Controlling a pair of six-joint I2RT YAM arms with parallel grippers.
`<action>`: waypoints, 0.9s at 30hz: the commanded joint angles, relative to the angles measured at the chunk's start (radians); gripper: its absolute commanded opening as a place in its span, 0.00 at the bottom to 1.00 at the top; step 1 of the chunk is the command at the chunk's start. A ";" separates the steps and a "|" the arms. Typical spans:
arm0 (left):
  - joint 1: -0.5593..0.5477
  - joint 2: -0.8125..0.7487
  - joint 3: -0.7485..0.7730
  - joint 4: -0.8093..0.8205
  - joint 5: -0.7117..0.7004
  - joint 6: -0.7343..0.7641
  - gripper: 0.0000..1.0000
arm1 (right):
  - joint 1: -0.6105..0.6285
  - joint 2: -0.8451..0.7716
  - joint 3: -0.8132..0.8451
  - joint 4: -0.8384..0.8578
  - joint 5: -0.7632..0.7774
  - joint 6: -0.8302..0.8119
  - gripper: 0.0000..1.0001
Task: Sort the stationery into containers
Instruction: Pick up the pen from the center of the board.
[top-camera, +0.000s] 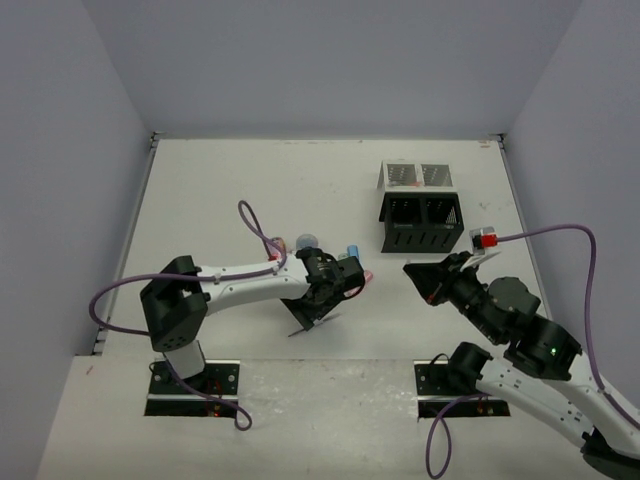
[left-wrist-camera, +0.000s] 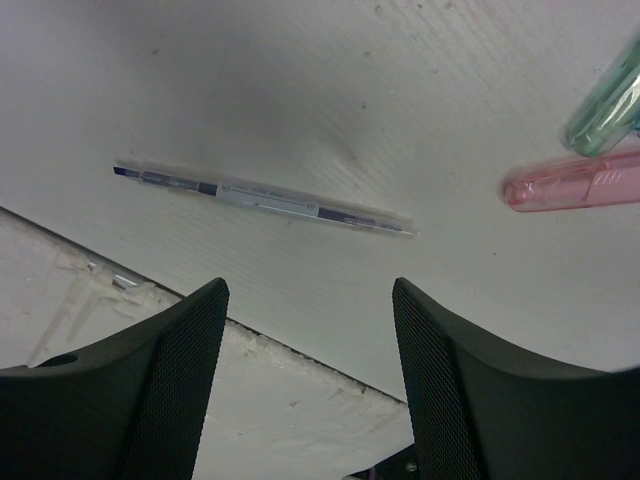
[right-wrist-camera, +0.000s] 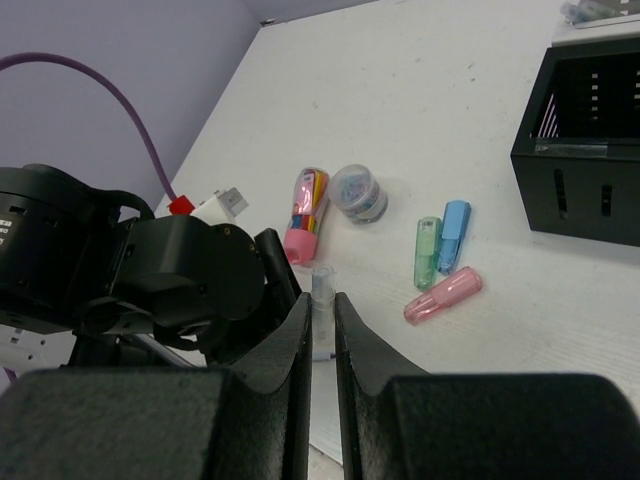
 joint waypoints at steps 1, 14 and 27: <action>0.005 0.058 0.044 0.048 -0.024 -0.178 0.68 | -0.002 0.030 0.039 0.042 -0.010 -0.031 0.00; 0.034 0.069 -0.092 0.208 -0.010 -0.212 0.59 | -0.002 0.029 0.050 0.042 -0.039 -0.057 0.00; 0.034 0.072 -0.084 0.153 0.008 -0.199 0.58 | -0.003 0.012 0.043 0.040 -0.037 -0.058 0.00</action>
